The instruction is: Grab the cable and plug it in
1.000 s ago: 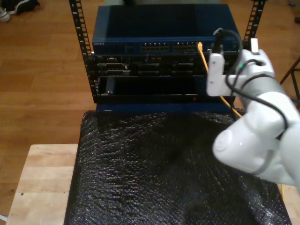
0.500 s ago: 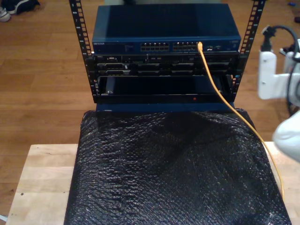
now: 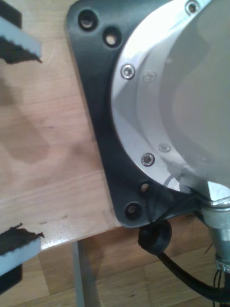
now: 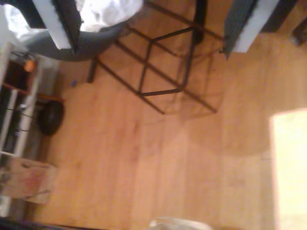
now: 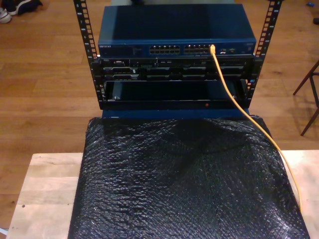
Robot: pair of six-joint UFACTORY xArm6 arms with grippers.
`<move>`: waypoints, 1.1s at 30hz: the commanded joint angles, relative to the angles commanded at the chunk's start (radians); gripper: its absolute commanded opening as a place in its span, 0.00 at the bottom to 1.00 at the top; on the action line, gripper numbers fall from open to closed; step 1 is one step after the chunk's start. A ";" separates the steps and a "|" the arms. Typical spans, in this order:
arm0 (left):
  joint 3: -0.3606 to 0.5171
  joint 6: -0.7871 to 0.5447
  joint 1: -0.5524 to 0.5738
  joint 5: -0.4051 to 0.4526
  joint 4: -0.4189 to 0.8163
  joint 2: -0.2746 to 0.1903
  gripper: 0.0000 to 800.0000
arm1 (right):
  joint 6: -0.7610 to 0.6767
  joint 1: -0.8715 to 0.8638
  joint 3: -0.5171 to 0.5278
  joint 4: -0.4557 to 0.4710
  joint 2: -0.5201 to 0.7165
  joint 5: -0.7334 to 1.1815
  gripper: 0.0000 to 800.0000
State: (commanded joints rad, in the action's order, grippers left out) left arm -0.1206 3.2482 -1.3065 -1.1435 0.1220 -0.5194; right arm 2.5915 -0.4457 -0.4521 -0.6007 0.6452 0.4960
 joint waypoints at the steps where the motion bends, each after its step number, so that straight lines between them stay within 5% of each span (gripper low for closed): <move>1: 0.000 0.000 0.000 0.000 0.000 0.000 1.00 | 0.017 -0.034 0.005 0.006 0.014 0.037 0.91; 18: -0.002 0.000 0.000 0.000 0.000 0.000 1.00 | 0.146 -0.419 0.064 0.368 0.130 0.381 1.00; 33: -0.002 0.000 0.000 0.000 0.000 0.000 1.00 | 0.408 -0.672 0.112 0.382 0.150 0.488 1.00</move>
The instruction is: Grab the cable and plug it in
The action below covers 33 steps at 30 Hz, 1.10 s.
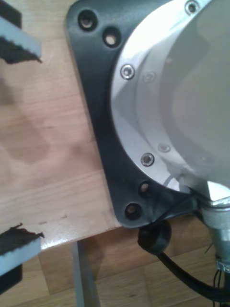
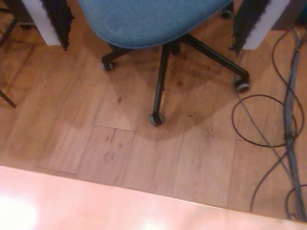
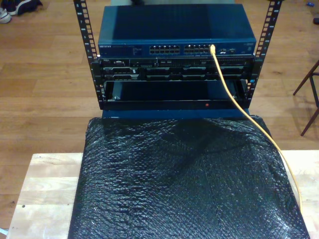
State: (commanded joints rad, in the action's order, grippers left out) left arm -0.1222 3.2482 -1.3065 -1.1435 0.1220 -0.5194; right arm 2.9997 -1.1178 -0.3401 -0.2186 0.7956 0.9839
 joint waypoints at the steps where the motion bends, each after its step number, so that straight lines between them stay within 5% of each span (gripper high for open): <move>1: 0.000 0.000 0.000 0.000 0.000 0.000 1.00 | 0.018 -0.012 0.008 0.002 0.006 0.002 1.00; 18: 0.000 0.000 0.000 0.000 0.000 0.000 1.00 | 0.115 -0.157 0.130 0.124 0.083 0.064 1.00; 33: 0.002 0.000 0.000 0.000 0.000 0.000 1.00 | 0.204 -0.267 0.256 0.129 0.104 0.029 1.00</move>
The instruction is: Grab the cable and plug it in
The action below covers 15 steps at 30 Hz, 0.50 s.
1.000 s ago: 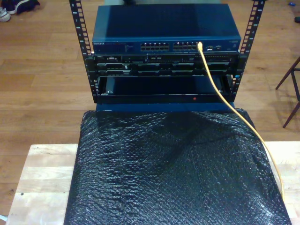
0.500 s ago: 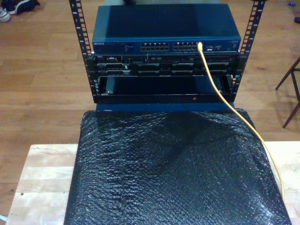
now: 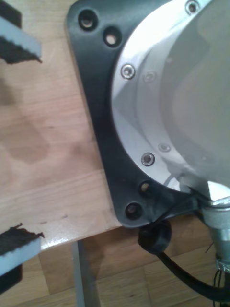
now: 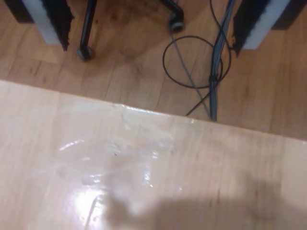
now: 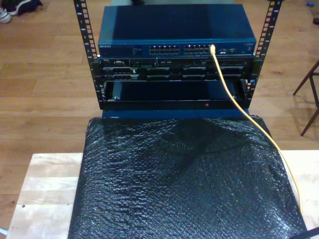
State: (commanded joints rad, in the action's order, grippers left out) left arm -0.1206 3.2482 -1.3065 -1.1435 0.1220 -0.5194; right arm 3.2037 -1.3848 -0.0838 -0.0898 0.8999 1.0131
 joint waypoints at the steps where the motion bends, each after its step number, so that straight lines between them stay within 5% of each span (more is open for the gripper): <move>1: 0.000 0.000 0.000 0.000 0.000 0.000 1.00 | 0.002 -0.008 0.003 0.000 -0.003 -0.003 1.00; 15: 0.000 0.002 0.000 0.000 0.000 0.000 1.00 | 0.002 -0.023 0.025 0.000 -0.048 -0.040 1.00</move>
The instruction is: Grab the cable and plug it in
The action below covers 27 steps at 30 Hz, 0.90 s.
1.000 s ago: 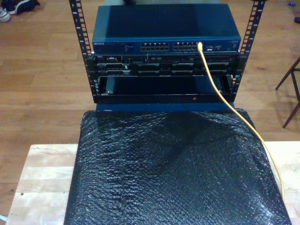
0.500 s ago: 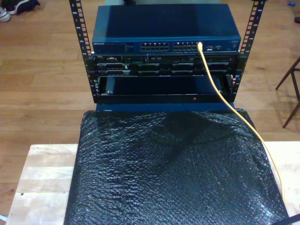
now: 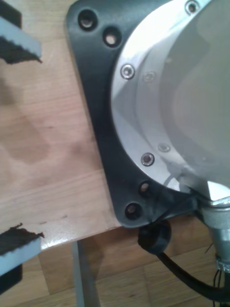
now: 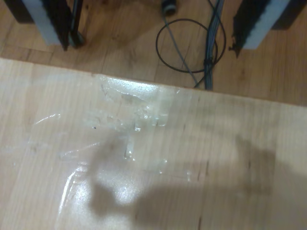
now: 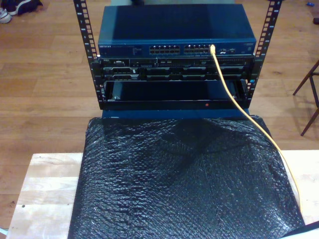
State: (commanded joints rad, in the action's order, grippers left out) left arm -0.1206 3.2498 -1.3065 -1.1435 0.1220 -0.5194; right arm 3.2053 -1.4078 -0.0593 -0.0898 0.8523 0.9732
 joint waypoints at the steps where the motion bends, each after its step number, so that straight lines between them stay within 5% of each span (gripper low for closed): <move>1: 0.000 -0.002 0.000 0.000 0.000 0.000 1.00 | 0.000 -0.002 0.000 0.000 -0.003 0.000 1.00; 20: -0.002 -0.002 0.000 0.000 0.000 0.000 1.00 | 0.003 -0.066 0.018 0.002 -0.115 -0.003 1.00; 27: 0.000 -0.002 0.000 0.000 0.000 0.000 1.00 | 0.104 -0.071 0.035 0.002 -0.181 -0.054 1.00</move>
State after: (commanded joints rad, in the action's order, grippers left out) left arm -0.1206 3.2482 -1.3065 -1.1435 0.1220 -0.5194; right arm 3.3096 -1.4784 -0.0240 -0.0882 0.6713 0.9195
